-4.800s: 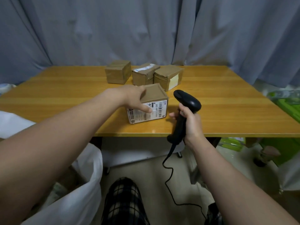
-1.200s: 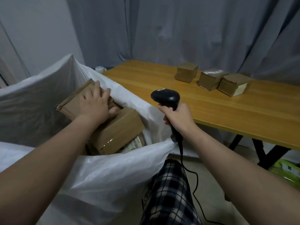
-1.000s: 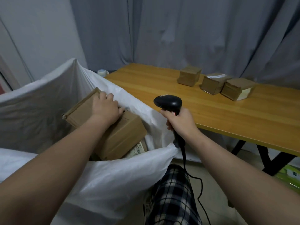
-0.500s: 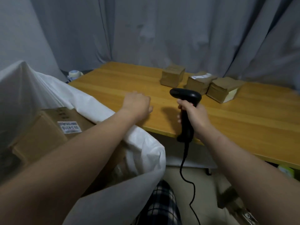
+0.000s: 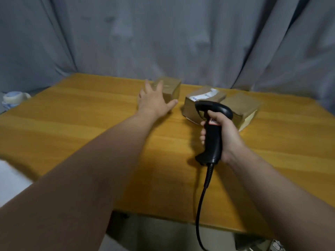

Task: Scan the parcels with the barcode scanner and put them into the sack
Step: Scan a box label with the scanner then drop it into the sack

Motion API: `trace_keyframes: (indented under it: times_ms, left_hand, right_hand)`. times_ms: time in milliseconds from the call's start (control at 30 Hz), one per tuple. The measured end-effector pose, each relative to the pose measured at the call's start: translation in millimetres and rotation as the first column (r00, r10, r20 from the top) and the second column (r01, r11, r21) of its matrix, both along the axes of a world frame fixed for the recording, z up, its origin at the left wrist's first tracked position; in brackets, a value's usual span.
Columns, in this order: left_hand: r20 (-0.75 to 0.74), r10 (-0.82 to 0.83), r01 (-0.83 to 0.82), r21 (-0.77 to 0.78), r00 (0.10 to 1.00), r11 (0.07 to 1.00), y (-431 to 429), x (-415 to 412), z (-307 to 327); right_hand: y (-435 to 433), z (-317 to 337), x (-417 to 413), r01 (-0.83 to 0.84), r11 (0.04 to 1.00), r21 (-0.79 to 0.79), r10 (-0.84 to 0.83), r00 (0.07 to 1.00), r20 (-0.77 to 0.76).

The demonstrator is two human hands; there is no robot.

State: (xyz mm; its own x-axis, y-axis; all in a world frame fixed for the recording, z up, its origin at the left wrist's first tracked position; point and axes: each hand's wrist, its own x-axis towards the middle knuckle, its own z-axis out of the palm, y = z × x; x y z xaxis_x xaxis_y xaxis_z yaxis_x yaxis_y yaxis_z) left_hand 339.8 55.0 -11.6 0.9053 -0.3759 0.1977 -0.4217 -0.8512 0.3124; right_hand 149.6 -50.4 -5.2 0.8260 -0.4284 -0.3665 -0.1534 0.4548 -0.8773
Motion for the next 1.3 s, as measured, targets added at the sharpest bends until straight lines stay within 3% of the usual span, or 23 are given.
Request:
trace_keyframes:
  times_ms: [133, 267, 467, 600, 667, 800, 933, 1033, 1167, 1233, 1300]
  left_hand:
    - [-0.174, 0.084, -0.096, -0.057, 0.981, 0.994, -23, 34, -4]
    - [-0.254, 0.062, -0.134, -0.277, 0.965, 0.951, -18, 35, -10]
    - [-0.244, 0.06, -0.184, -0.524, 0.968, 0.832, 50, -49, -6]
    - [-0.331, -0.036, -0.201, -0.651, 0.943, 0.732, 111, -125, 15]
    - [-0.43, -0.122, -0.263, -0.727, 0.894, 0.634, 139, -166, 27]
    - [-0.644, -0.349, -0.491, -0.755, 0.681, 0.435, 189, -248, 42]
    - [-0.652, -0.545, -0.596, -0.741, 0.527, 0.31, 228, -290, 36]
    - [-0.649, -0.565, -0.54, -0.753, 0.51, 0.377, 244, -312, 24]
    - [-0.549, -0.537, -0.342, -0.83, 0.64, 0.441, 256, -336, 10]
    - [-0.512, -0.546, -0.143, -0.803, 0.663, 0.579, 262, -344, 8]
    - [-0.528, -0.569, 0.025, -0.719, 0.631, 0.695, 265, -347, 16]
  right_hand:
    - [-13, -4, 9, -0.038, 0.998, 0.042, 0.039, 0.999, -0.017]
    - [-16, -8, 2, -0.044, 0.998, 0.05, 0.044, 0.999, -0.012]
    - [5, 4, -36, -0.049, 0.999, -0.014, 0.049, 0.998, -0.033]
    - [44, 14, -68, -0.028, 0.999, -0.034, 0.03, 0.999, 0.037]
    - [67, 13, -91, 0.026, 0.998, -0.057, -0.02, 0.996, 0.09]
    - [117, 12, -142, 0.125, 0.986, -0.109, -0.098, 0.968, 0.23]
    - [158, 10, -188, 0.196, 0.976, -0.094, -0.156, 0.933, 0.325]
    - [192, 5, -214, 0.216, 0.976, -0.001, -0.197, 0.892, 0.406]
    - [221, 5, -240, 0.332, 0.937, 0.109, -0.347, 0.84, 0.418]
    - [228, 5, -252, 0.383, 0.921, 0.069, -0.379, 0.84, 0.389]
    - [233, 9, -256, 0.399, 0.917, -0.006, -0.368, 0.853, 0.369]
